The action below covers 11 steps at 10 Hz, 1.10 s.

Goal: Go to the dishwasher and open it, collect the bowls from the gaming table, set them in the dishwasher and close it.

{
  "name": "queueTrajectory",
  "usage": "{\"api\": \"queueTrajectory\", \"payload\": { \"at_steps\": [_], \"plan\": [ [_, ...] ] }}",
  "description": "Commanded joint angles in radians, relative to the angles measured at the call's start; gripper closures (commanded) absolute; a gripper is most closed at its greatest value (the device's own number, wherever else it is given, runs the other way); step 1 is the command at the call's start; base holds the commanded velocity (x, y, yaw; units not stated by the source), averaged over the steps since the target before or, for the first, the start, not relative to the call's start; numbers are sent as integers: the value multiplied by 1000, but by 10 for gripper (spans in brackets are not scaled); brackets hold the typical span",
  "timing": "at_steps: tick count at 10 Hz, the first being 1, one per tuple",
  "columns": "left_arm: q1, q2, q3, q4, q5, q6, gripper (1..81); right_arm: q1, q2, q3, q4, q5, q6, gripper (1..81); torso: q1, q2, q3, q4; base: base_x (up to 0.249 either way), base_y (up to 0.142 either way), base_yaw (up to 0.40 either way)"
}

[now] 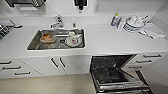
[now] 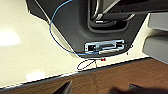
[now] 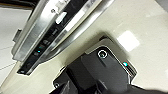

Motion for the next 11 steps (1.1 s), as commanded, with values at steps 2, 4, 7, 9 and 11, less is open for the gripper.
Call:
{"api": "queueTrajectory", "payload": {
  "at_steps": [2,4,7,9,11],
  "plan": [
    [29,-3,-2,-4,74,1,10,-130,14,-70,-14,-25,-37,10,67,-105,0,0,0,0,0],
    [27,-6,-2,-7,74,1,10,-188,60,-116,-13,5,-51,10,98,-156,0,0,0,0,0],
    [26,-8,-2,-5,74,1,10,-259,131,-185,-14,8,-52,10,164,-263,0,0,0,0,0],
    [26,-8,-2,-4,74,1,10,-297,181,-244,-20,20,-52,10,214,-343,0,0,0,0,0],
    [24,-8,-2,-5,71,1,10,-316,209,-288,4,54,-35,10,261,-418,1,0,0,0,0]
  ]
}}
